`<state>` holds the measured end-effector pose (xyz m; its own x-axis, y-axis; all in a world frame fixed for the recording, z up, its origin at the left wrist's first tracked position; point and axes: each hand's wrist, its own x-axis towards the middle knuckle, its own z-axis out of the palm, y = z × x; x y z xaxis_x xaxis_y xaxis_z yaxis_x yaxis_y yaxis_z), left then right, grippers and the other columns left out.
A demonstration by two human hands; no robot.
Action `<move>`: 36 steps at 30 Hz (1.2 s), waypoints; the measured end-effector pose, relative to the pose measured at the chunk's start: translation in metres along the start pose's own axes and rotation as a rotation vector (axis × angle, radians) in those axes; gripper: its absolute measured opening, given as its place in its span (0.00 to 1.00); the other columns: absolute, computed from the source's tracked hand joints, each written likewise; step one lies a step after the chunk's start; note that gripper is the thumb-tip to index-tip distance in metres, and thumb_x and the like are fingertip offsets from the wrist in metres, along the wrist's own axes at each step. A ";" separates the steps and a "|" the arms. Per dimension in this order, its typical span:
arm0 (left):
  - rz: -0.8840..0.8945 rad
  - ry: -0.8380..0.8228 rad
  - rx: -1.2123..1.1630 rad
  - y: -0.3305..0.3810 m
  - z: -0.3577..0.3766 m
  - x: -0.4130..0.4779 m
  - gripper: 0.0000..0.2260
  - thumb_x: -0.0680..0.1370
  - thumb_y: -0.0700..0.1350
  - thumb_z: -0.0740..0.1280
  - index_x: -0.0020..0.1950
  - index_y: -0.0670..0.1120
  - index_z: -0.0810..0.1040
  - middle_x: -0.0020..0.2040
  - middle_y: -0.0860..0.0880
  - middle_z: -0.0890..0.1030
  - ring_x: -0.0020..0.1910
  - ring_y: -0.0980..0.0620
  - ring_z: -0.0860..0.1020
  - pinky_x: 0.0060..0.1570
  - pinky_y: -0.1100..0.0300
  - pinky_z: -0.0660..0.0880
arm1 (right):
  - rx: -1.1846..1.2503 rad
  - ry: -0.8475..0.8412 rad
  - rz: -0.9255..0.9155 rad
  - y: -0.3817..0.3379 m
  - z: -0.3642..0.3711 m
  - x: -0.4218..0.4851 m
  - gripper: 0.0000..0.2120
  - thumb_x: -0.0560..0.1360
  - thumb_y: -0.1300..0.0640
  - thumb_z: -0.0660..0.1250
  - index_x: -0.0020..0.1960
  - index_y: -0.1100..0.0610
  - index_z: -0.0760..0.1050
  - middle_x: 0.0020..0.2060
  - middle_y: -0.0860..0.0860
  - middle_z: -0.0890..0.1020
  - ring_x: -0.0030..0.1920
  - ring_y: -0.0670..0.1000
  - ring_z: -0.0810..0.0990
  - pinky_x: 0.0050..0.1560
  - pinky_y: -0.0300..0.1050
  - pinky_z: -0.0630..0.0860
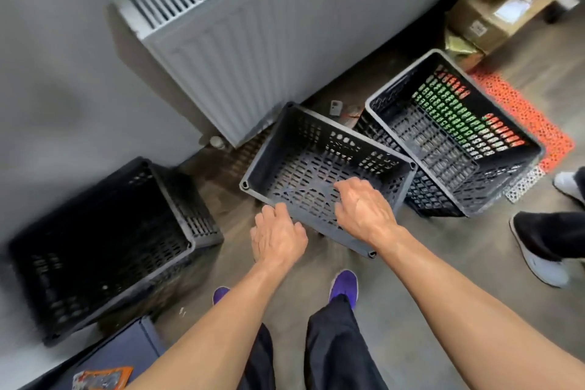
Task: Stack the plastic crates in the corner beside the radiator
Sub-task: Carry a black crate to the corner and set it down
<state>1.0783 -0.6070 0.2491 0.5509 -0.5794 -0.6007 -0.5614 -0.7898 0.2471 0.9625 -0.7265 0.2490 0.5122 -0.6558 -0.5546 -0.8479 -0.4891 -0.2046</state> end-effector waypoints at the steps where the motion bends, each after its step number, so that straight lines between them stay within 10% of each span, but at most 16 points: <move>1: 0.003 -0.006 0.012 0.011 0.005 0.001 0.18 0.80 0.51 0.60 0.69 0.47 0.67 0.66 0.44 0.70 0.65 0.43 0.68 0.63 0.48 0.67 | -0.004 -0.008 0.004 0.014 -0.001 0.000 0.21 0.79 0.57 0.57 0.71 0.56 0.70 0.65 0.56 0.75 0.65 0.58 0.72 0.64 0.53 0.70; 36: -0.160 -0.193 0.147 -0.038 0.095 0.154 0.17 0.82 0.54 0.56 0.66 0.45 0.65 0.61 0.39 0.74 0.59 0.39 0.74 0.55 0.48 0.70 | -0.107 -0.197 0.123 0.067 0.048 0.181 0.23 0.79 0.55 0.60 0.74 0.57 0.65 0.67 0.59 0.70 0.67 0.61 0.69 0.63 0.56 0.73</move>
<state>1.1254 -0.6472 0.0749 0.5199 -0.3900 -0.7600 -0.5681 -0.8223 0.0334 0.9922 -0.8502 0.0963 0.3604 -0.5944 -0.7189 -0.8773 -0.4778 -0.0448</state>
